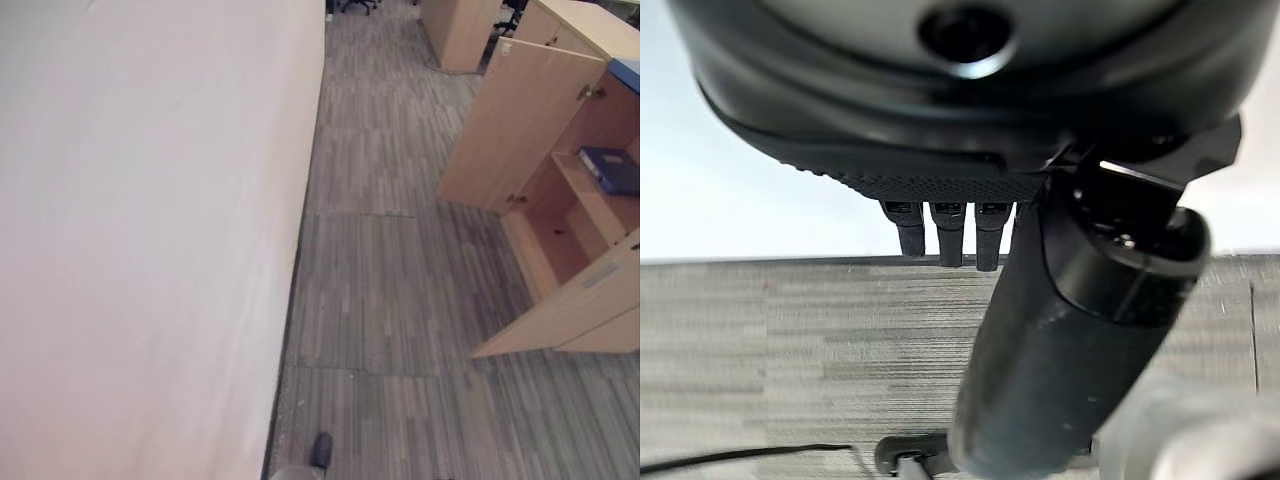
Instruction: Put the empty folder in the office cabinet
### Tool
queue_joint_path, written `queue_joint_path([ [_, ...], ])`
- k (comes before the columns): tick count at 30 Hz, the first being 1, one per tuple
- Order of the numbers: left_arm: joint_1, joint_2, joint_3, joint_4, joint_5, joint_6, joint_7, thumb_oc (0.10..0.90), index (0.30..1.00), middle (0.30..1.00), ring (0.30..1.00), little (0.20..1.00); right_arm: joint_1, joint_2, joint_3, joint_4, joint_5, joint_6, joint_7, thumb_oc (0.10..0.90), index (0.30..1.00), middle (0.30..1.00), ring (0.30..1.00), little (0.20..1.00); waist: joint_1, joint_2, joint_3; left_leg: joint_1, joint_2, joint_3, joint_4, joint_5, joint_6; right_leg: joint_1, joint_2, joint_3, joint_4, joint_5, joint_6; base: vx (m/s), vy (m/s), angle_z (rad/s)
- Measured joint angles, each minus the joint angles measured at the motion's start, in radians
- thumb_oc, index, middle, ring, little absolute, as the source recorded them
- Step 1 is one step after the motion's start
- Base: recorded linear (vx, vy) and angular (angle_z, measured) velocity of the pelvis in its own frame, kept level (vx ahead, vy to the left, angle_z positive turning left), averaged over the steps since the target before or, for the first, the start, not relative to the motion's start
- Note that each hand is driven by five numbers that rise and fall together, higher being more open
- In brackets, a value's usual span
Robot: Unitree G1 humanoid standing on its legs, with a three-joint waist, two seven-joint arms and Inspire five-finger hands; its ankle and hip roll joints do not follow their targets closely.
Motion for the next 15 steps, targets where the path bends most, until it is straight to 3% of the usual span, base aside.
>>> queue_joint_path([
  [2,0.000,0.001,0.012,0.006,0.002,0.001,0.003,0.800,0.900,0.900,0.900,0.900,0.009,-0.001,0.013,-0.043,0.001,-0.005,-0.004,0.800,0.900,0.900,0.900,0.900,0.003,0.002,0.005,0.026,-0.010,0.000,0.016,-0.044,0.035,-0.087,-0.051,-0.085,0.202,0.044,0.027,0.18,0.145,-0.06],
  [3,0.004,-0.008,0.009,0.000,0.009,0.000,0.007,0.800,0.900,0.900,0.900,0.900,0.004,-0.016,0.019,-0.062,0.000,-0.007,-0.008,0.800,0.900,0.900,0.900,0.900,0.000,0.025,0.016,0.069,-0.002,0.004,0.014,-0.043,0.037,-0.103,-0.112,-0.205,0.303,0.042,-0.010,0.15,0.034,-0.08],
  [5,0.010,-0.014,0.009,-0.002,0.008,0.001,0.003,0.800,0.900,0.900,0.900,0.900,0.006,-0.028,0.037,-0.079,0.000,-0.014,-0.007,0.800,0.900,0.900,0.900,0.900,-0.002,0.046,0.014,0.082,-0.002,0.008,0.022,-0.071,0.051,-0.113,-0.158,-0.230,0.280,0.004,-0.012,0.17,0.014,-0.13],
  [7,-0.007,-0.010,0.010,-0.024,0.009,-0.002,0.008,0.800,0.900,0.900,0.900,0.900,-0.011,-0.034,0.044,-0.105,0.000,-0.020,-0.005,0.800,0.900,0.900,0.900,0.900,-0.015,0.061,0.030,0.080,0.019,-0.002,0.034,-0.091,0.041,-0.166,-0.168,-0.208,0.177,-0.036,-0.006,0.14,-0.033,-0.08],
  [9,-0.024,0.003,0.011,-0.030,0.010,-0.008,0.017,0.800,0.900,0.900,0.900,0.900,-0.010,-0.035,0.044,-0.122,0.001,-0.019,-0.005,0.800,0.900,0.900,0.900,0.900,-0.024,0.070,0.044,0.081,0.038,-0.004,0.036,-0.092,0.036,-0.199,-0.163,-0.201,0.065,-0.025,-0.002,0.16,-0.061,-0.02],
  [10,-0.033,0.018,0.013,-0.029,0.012,-0.009,0.032,0.800,0.900,0.900,0.900,0.900,-0.012,-0.034,0.044,-0.126,0.002,-0.021,-0.009,0.800,0.900,0.900,0.900,0.900,-0.036,0.065,0.049,0.080,0.049,-0.003,0.044,-0.099,0.015,-0.201,-0.157,-0.202,-0.068,0.009,0.000,0.20,-0.090,-0.04],
  [11,-0.044,0.047,0.012,-0.030,0.018,-0.021,0.044,0.800,0.900,0.900,0.900,0.900,-0.016,-0.030,0.044,-0.127,0.003,-0.020,-0.008,0.800,0.900,0.900,0.900,0.900,-0.049,0.040,0.067,0.084,0.055,-0.010,0.059,-0.116,-0.012,-0.210,-0.154,-0.191,-0.207,0.074,0.015,0.24,-0.115,-0.04],
  [12,-0.048,0.061,0.014,-0.030,0.018,-0.024,0.052,0.800,0.900,0.900,0.900,0.900,-0.027,-0.027,0.044,-0.127,0.004,-0.019,-0.007,0.800,0.900,0.900,0.900,0.900,-0.057,0.027,0.079,0.084,0.062,-0.010,0.067,-0.124,-0.024,-0.212,-0.141,-0.171,-0.274,0.110,0.018,0.35,-0.152,0.19],
  [13,-0.057,0.088,0.024,-0.032,0.019,-0.027,0.052,0.800,0.900,0.900,0.900,0.900,-0.027,-0.017,0.034,-0.132,0.005,-0.020,-0.007,0.800,0.900,0.900,0.900,0.900,-0.081,0.003,0.093,0.078,0.071,-0.047,0.073,-0.137,-0.061,-0.186,-0.115,-0.167,-0.321,0.186,0.027,0.28,-0.113,0.42],
  [15,-0.085,0.093,0.024,-0.027,0.020,-0.027,0.050,0.800,0.900,0.900,0.900,0.900,-0.003,-0.018,0.026,-0.152,0.005,-0.021,-0.008,0.800,0.900,0.900,0.900,0.900,-0.106,-0.007,0.098,0.085,0.075,-0.097,0.084,-0.149,-0.093,-0.130,-0.062,-0.134,-0.406,0.182,0.033,0.29,-0.127,0.60],
])
